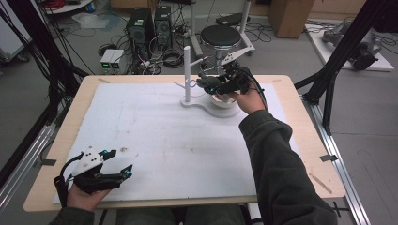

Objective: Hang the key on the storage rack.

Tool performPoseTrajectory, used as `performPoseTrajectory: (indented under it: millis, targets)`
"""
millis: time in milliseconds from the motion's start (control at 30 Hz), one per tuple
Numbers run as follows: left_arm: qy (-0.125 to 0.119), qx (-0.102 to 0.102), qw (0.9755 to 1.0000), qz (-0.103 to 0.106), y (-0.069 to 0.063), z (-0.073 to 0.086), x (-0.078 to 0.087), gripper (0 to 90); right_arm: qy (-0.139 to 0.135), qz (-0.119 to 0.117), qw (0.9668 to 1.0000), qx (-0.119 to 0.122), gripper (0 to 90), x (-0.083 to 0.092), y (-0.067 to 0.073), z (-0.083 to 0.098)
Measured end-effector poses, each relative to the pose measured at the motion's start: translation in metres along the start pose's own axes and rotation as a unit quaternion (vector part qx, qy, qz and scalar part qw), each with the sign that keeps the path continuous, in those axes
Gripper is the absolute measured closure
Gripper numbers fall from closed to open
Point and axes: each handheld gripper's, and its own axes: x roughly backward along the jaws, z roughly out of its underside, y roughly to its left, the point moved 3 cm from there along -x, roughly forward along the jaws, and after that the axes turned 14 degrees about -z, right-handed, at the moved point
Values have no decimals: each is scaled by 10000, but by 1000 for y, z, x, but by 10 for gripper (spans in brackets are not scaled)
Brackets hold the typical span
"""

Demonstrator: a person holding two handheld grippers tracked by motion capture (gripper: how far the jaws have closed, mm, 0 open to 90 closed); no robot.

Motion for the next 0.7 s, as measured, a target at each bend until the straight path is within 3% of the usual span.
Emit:
performPoseTrajectory:
  millis: [367, 700]
  targets:
    - [-1, 7, 10000, -9, 0, 0, 0, 208, -12, 116, 9999, 15, 433, -8, -4, -15]
    - [-11, -5, 10000, -8, 1, 0, 0, 208, 51, 176, 9998, -93, 432, -23, -11, -16]
